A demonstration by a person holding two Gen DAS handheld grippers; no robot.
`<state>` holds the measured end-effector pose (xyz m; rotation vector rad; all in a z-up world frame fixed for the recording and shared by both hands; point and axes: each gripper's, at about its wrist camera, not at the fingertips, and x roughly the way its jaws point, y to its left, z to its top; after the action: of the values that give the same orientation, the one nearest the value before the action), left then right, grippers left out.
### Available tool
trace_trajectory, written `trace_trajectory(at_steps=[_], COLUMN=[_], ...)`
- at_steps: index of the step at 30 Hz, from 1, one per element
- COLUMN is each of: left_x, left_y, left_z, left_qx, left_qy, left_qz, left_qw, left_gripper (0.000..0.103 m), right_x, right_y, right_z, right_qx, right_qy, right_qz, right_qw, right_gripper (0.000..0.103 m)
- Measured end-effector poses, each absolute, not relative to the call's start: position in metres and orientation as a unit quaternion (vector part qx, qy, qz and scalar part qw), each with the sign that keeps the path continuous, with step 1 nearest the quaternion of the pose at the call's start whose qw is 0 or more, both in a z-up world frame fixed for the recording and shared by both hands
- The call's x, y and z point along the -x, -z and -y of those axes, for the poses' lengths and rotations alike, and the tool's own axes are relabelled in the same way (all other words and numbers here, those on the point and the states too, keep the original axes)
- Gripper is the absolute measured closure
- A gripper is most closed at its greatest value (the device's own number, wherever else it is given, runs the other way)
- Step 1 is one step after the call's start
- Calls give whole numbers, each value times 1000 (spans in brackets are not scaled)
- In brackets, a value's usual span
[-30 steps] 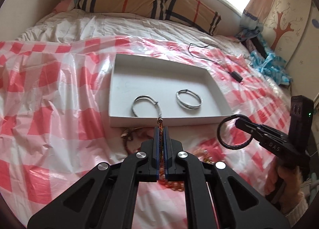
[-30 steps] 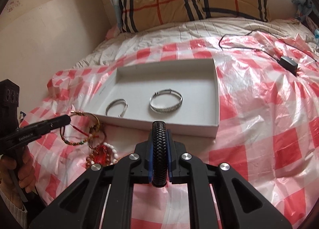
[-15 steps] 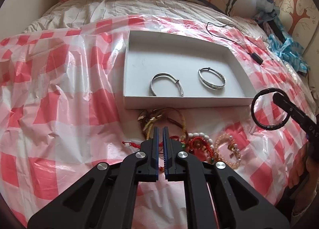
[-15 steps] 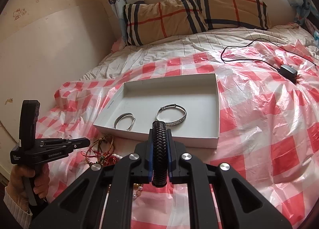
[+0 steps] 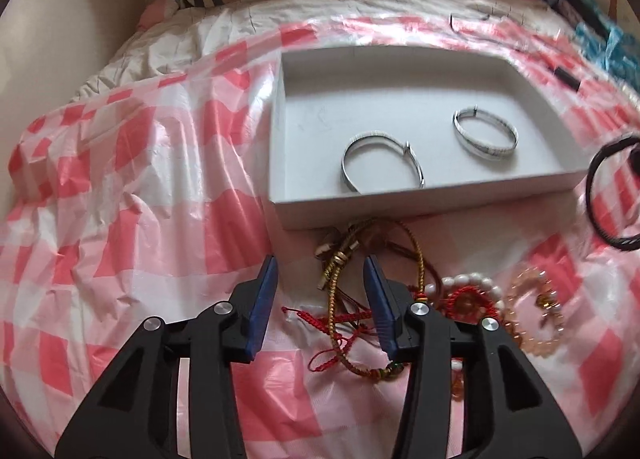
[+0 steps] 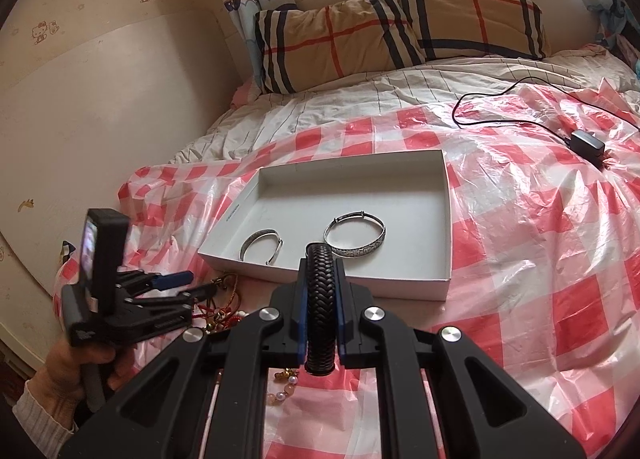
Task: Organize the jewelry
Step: 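Lower both bracelets into the white box and open both tools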
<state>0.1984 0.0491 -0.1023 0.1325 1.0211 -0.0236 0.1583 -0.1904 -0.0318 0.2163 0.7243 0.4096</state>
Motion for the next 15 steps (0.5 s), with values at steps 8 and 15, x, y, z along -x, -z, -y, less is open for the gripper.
trace_trajectory(at_steps=[8,15], left_x=[-185,-180], left_y=[75,40], left_z=[-48,-33], left_qx=[-27,23], left_qy=[47,100], left_qz=[-457,-409], left_qw=[888,907], left_gripper=[96,96], right_x=[-158,-169], right_y=[26,21], right_z=[194,189], right_qx=[-121,-127], right_qy=[-207,-215], right_qz=[-337,-331], right_qw=[911,910], right_gripper=[91,91])
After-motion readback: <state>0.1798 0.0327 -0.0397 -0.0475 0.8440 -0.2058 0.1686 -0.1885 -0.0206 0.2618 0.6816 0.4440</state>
